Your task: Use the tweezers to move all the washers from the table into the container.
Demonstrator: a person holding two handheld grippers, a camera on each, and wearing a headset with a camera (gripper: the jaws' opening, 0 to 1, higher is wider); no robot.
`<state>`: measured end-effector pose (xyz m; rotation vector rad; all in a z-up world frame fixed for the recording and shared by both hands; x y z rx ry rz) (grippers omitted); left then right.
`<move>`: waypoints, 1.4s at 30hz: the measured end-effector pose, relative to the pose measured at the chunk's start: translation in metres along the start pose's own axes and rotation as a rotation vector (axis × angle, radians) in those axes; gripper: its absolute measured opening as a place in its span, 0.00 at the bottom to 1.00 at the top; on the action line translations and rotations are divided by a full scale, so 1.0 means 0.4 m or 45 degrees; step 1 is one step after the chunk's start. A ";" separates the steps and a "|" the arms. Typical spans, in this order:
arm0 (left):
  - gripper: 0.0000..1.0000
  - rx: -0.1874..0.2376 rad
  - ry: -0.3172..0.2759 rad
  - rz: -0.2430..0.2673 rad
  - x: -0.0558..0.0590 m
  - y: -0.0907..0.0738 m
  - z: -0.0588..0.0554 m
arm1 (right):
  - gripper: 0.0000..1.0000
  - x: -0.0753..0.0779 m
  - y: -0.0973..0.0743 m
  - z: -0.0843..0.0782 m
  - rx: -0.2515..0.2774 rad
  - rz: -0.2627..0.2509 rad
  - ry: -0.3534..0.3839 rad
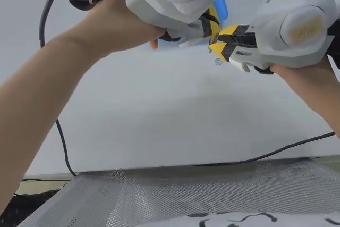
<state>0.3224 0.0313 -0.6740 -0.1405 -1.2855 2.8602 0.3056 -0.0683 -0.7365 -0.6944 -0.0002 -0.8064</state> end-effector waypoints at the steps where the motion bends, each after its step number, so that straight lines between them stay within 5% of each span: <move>1: 0.00 0.004 -0.004 -0.006 0.001 0.003 -0.001 | 0.06 -0.001 0.000 -0.003 -0.004 -0.001 -0.003; 11: 0.00 0.021 -0.037 -0.051 0.011 0.037 -0.002 | 0.05 0.011 0.005 -0.034 -0.038 -0.005 0.004; 30: 0.00 0.013 -0.080 -0.063 0.027 0.037 0.016 | 0.04 0.012 0.012 -0.043 -0.040 0.021 0.030; 42: 0.00 -0.031 -0.014 -0.054 0.034 0.046 0.025 | 0.02 0.006 -0.003 -0.034 -0.068 0.012 -0.010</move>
Point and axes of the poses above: the centre of the closed fingertips' face, and the gripper's own axes: y roughly forward along the fingers, x roughly to its right, z roughly out of its top, the point moved 9 cm from there along -y, roughly backward along the fingers, and after that the axes turned 13 degrees about -z, right-handed, at the moved point
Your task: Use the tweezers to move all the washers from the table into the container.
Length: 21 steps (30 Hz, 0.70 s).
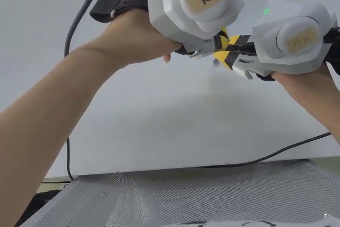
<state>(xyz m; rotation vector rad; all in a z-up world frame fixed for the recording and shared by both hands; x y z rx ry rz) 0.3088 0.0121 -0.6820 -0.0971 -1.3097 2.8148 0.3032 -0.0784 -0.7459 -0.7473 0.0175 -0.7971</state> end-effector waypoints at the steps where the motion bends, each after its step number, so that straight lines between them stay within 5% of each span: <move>1: 0.00 0.003 -0.006 0.006 -0.001 -0.004 -0.002 | 0.02 0.000 -0.002 0.004 -0.002 0.002 -0.007; 21: 0.00 0.053 -0.016 0.157 0.000 -0.100 0.009 | 0.02 0.008 -0.018 0.107 0.080 -0.012 -0.139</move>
Point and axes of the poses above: the centre of the closed fingertips' face, and the gripper's own axes: y roughly forward along the fingers, x roughly to its right, z roughly out of its top, the point moved 9 cm from there along -y, roughly backward along the fingers, and after that the axes turned 13 degrees about -z, right-handed, at the moved point
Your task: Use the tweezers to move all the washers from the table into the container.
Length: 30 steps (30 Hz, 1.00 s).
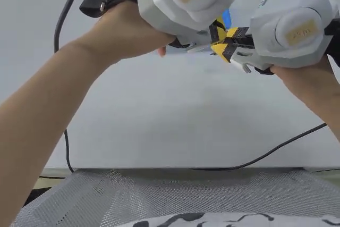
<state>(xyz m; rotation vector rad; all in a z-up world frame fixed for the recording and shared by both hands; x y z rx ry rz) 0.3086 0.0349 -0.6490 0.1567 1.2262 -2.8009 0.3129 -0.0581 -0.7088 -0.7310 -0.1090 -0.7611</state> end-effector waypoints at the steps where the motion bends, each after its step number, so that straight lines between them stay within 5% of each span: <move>1: 0.00 0.001 0.003 0.005 -0.002 -0.005 0.001 | 0.02 0.002 0.000 0.005 0.005 -0.001 -0.004; 19: 0.00 -0.026 0.045 0.118 -0.066 -0.074 -0.009 | 0.02 0.046 0.060 0.092 0.078 -0.019 -0.096; 30: 0.00 -0.041 0.016 0.138 -0.128 -0.062 -0.040 | 0.03 0.077 0.121 0.097 0.090 -0.009 -0.069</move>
Point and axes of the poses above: the centre of the closed fingertips' face, and the gripper's own axes: y roughly forward along the fingers, x roughly to its right, z roughly out of its top, the point moved 9 cm from there along -y, roughly backward along the fingers, and after that the axes turned 13 degrees about -z, right-handed, at the moved point
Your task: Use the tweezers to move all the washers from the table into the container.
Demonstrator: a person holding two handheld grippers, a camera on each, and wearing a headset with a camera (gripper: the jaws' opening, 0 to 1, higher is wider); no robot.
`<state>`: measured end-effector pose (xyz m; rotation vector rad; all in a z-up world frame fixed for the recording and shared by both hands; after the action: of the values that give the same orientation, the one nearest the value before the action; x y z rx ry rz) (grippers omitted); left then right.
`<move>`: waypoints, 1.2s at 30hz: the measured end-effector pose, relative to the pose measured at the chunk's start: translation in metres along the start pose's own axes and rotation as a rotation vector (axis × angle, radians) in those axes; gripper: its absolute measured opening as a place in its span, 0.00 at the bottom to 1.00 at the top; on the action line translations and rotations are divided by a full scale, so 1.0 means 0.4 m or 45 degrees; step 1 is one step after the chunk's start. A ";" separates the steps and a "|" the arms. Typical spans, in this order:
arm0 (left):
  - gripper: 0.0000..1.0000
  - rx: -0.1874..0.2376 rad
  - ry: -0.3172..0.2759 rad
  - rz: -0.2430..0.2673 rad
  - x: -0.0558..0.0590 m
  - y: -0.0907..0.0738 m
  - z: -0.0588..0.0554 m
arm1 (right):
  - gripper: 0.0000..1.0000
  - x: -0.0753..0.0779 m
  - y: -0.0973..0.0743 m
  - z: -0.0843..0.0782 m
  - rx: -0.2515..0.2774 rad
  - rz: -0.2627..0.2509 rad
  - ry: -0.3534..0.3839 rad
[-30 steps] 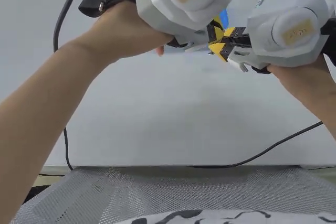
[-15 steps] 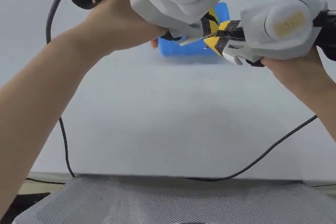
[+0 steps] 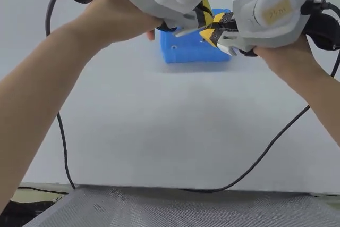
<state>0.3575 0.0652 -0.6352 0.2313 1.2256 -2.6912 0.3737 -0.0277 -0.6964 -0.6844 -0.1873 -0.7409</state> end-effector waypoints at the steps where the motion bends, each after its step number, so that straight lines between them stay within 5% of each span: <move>1: 0.00 -0.003 0.000 0.000 -0.003 0.003 -0.002 | 0.03 0.002 0.006 -0.002 0.000 0.002 0.007; 23: 0.00 -0.037 -0.074 -0.083 -0.058 0.102 -0.073 | 0.03 0.006 0.102 -0.084 -0.091 0.065 0.064; 36: 0.00 -0.038 -0.079 -0.093 -0.054 0.114 -0.081 | 0.03 0.006 0.116 -0.095 -0.107 0.079 0.081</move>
<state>0.3910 0.0624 -0.6851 0.0999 1.2793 -2.7166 0.4040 -0.0283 -0.7480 -0.7424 -0.0769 -0.7129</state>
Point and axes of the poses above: the centre of the closed fingertips' face, and the gripper's own axes: y roughly forward along the fingers, x roughly to its right, z roughly out of its top, the point moved 9 cm from there along -y, roughly backward along the fingers, and after that the axes turned 13 degrees about -z, right-handed, at the moved point
